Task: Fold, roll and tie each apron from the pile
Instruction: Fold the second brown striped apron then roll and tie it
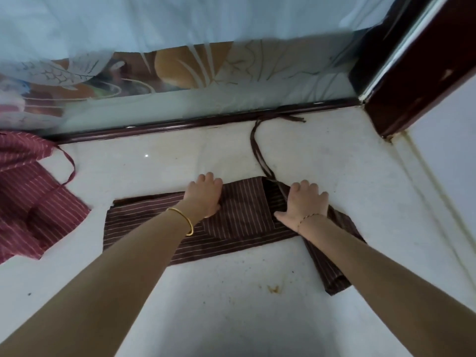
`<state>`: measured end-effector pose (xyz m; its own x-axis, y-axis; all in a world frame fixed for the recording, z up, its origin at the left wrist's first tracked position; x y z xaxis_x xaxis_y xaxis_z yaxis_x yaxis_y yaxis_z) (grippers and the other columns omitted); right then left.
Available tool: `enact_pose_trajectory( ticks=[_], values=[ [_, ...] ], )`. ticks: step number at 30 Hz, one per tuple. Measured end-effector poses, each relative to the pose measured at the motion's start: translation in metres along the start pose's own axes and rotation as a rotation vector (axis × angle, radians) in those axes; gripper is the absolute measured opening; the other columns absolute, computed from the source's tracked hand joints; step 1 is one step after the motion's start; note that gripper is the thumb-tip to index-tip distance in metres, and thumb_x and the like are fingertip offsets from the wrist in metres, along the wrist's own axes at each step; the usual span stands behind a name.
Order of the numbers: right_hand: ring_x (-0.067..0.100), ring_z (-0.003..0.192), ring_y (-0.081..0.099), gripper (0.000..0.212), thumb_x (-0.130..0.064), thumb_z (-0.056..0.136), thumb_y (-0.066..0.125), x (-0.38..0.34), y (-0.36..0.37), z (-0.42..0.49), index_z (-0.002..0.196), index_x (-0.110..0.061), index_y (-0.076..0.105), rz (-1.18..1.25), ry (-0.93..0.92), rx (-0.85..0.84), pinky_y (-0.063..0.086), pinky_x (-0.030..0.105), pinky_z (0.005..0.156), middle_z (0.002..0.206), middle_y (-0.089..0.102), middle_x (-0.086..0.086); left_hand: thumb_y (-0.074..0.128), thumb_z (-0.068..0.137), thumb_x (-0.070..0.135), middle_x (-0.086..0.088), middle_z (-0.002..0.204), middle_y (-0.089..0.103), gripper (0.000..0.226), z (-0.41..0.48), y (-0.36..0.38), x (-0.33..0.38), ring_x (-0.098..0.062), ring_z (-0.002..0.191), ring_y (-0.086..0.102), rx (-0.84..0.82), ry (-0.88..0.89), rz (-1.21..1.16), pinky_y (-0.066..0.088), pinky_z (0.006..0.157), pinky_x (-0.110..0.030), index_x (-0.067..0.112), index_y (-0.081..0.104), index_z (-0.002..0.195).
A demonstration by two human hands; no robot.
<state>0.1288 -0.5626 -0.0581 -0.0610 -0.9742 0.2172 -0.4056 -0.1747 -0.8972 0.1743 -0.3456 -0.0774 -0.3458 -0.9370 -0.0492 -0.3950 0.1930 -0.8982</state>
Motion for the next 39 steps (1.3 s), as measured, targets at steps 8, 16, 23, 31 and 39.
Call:
enact_pose_trajectory(
  ticks=[8, 16, 23, 31, 39],
  values=[
    [0.025, 0.103, 0.055, 0.053, -0.010, 0.084, 0.062, 0.034, 0.017, -0.006, 0.132, -0.009, 0.041, 0.070, 0.007, -0.124, 0.047, 0.032, 0.075, 0.119, 0.049, 0.008, 0.065, 0.087, 0.022, -0.009, 0.128, 0.042, 0.059, 0.006, -0.002, 0.021, -0.027, 0.117, 0.044, 0.036, -0.014, 0.175, 0.041, 0.094, -0.039, 0.014, 0.029, 0.133],
    [0.033, 0.124, 0.041, 0.051, -0.020, 0.082, 0.062, 0.150, -0.051, 0.038, 0.130, -0.011, 0.047, -0.136, 0.286, 0.104, 0.029, 0.051, 0.107, 0.130, 0.048, 0.014, 0.067, 0.079, 0.014, -0.009, 0.128, 0.038, 0.070, -0.001, -0.021, 0.042, -0.025, 0.115, 0.042, 0.079, -0.077, 0.282, 0.040, 0.096, -0.035, 0.014, 0.025, 0.134],
    [0.037, 0.120, 0.043, 0.064, -0.032, 0.090, 0.056, 0.186, 0.028, 0.019, 0.141, -0.009, 0.025, 0.495, 0.618, 0.050, 0.041, 0.048, 0.094, 0.136, 0.038, 0.018, 0.054, 0.090, 0.010, -0.014, 0.131, 0.035, 0.042, 0.000, -0.036, 0.144, -0.021, 0.088, 0.051, 0.184, 0.242, -0.109, 0.054, 0.072, -0.031, 0.013, 0.035, 0.128],
    [0.035, 0.103, 0.058, 0.084, -0.060, 0.074, 0.067, 0.185, 0.071, 0.018, 0.133, -0.008, 0.037, 1.245, 0.828, -0.024, 0.052, 0.047, 0.088, 0.122, 0.054, 0.012, 0.057, 0.083, 0.059, -0.012, 0.153, -0.028, 0.105, 0.011, 0.007, 0.166, -0.033, 0.133, 0.032, -0.147, 0.167, -0.054, 0.049, 0.093, -0.041, 0.021, -0.014, 0.150],
    [0.029, 0.111, 0.057, 0.042, -0.017, 0.090, 0.058, 0.159, 0.051, 0.017, 0.129, -0.005, 0.049, 1.621, 0.744, 0.266, 0.049, 0.037, 0.094, 0.125, 0.058, 0.011, 0.064, 0.079, 0.057, -0.002, 0.154, -0.030, 0.108, 0.016, 0.012, 0.161, -0.035, 0.138, 0.024, -0.171, 0.172, -0.164, 0.044, 0.101, -0.045, 0.029, -0.013, 0.150]
  ],
)
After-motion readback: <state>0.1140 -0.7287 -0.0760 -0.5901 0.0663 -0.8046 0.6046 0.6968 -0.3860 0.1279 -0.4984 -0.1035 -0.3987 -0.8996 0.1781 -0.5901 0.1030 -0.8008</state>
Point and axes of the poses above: each hand's wrist, its own z-axis towards the middle knuckle, its own y-axis out of the palm, x = y × z, the point moved 4 cm from there along z, towards the middle knuckle
